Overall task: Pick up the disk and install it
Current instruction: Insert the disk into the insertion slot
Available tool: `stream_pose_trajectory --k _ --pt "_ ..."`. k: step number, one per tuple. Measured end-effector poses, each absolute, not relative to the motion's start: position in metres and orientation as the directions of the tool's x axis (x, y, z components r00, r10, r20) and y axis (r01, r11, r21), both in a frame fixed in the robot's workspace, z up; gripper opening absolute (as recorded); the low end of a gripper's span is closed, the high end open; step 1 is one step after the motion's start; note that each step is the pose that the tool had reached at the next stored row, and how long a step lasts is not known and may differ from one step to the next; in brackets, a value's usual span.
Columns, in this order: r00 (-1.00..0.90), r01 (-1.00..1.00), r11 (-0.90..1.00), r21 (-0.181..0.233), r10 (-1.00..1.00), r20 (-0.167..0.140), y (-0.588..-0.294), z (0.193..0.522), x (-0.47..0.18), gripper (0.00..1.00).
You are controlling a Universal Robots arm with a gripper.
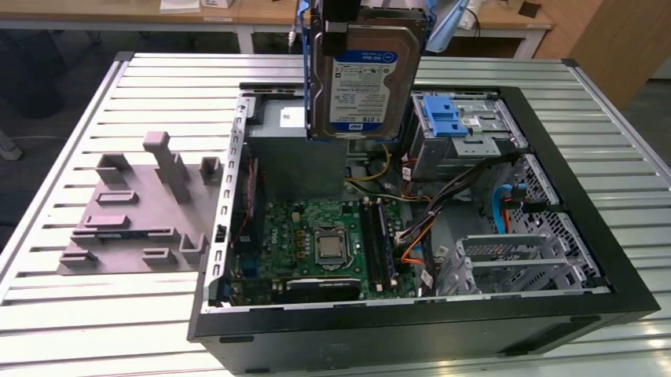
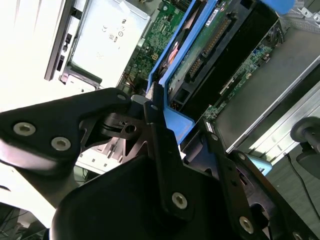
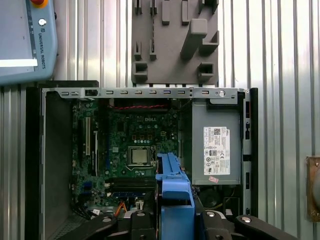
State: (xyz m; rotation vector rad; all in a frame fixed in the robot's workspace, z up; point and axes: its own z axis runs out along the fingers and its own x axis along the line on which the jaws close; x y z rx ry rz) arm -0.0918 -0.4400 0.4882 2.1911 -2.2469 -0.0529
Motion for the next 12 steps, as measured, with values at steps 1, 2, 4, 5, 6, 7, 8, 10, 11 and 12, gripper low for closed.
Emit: stream_pose_trajectory --k 1,2,4,5,6,7,8,10,11,12 --pt "-0.025 -0.999 0.025 0.026 -0.999 -0.022 -0.44 0.4882 -0.0918 0.36" --pt "-0.025 -0.999 0.025 0.026 -0.999 -0.022 -0.4399 0.4882 -0.0918 0.36" --pt "-0.025 -0.999 0.025 0.026 -0.999 -0.022 -0.44 0.4882 -0.0918 0.36" --pt "-0.025 -0.999 0.025 0.026 -0.999 -0.022 -0.44 0.4882 -0.0917 0.36" --pt "-0.025 -0.999 0.025 0.026 -0.999 -0.022 -0.4403 0.4883 -0.0917 0.36" --pt "-0.025 -0.999 0.025 0.026 -0.999 -0.021 -0.4409 0.4883 -0.0916 0.36" --pt "-0.025 -0.999 0.025 0.026 -0.999 -0.022 -0.4417 0.4882 -0.0917 0.36" --pt "-0.025 -0.999 0.025 0.026 -0.999 -0.022 -0.4438 0.4882 -0.0917 0.36" --pt "-0.025 -0.999 0.025 0.026 -0.999 -0.022 -0.4446 0.4882 -0.0917 0.36" --pt "-0.025 -0.999 0.025 0.026 -0.999 -0.022 -0.4453 0.4882 -0.0917 0.36"
